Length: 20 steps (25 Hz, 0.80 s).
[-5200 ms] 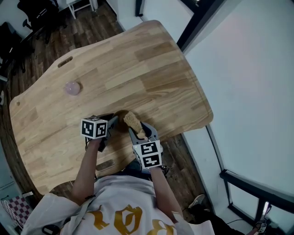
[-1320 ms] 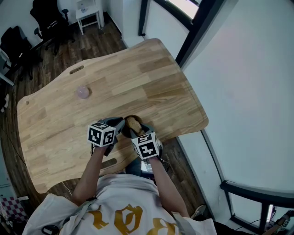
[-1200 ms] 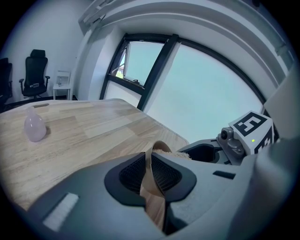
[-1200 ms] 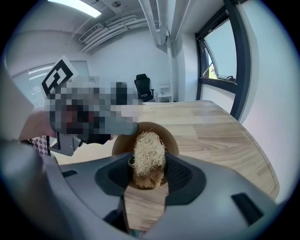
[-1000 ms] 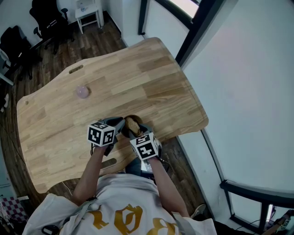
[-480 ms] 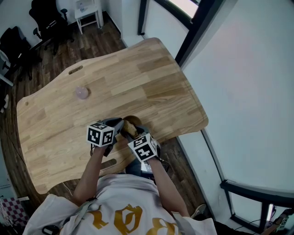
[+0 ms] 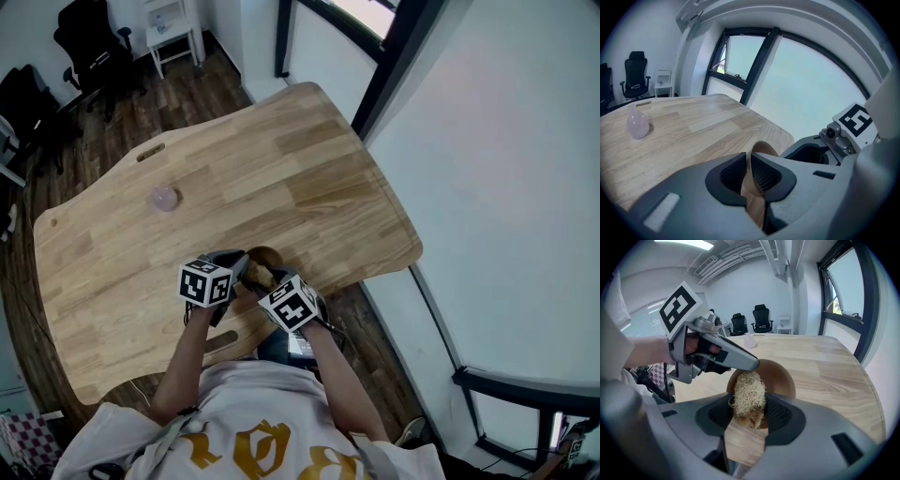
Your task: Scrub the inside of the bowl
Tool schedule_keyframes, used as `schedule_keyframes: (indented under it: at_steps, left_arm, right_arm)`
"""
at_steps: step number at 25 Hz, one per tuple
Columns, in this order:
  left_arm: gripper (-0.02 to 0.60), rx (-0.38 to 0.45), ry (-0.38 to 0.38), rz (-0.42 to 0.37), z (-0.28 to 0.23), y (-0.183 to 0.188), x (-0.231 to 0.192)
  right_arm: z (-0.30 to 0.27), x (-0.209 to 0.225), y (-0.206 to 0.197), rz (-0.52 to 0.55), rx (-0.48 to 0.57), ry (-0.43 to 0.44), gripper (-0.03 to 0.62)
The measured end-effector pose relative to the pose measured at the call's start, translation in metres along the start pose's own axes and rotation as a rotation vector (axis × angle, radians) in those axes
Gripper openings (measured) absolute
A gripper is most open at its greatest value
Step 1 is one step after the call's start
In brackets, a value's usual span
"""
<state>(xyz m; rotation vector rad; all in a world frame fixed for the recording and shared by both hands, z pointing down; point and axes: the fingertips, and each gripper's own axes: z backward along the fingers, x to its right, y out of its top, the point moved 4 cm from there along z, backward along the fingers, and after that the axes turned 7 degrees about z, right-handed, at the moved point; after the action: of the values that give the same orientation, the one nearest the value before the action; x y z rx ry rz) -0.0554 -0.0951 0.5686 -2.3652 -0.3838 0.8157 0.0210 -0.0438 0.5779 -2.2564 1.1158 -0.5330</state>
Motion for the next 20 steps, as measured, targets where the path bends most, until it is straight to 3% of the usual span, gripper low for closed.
schedule_keyframes:
  at_steps: [8, 20]
  left_arm:
    - [0.031, -0.020, 0.006, -0.024, -0.004, -0.003, 0.002]
    - [0.031, -0.064, 0.011, -0.057, -0.011, -0.011, 0.007]
  right_arm:
    - [0.000, -0.001, -0.005, 0.054, -0.077, 0.046, 0.183]
    - [-0.005, -0.004, -0.024, 0.166, -0.220, 0.017, 0.183]
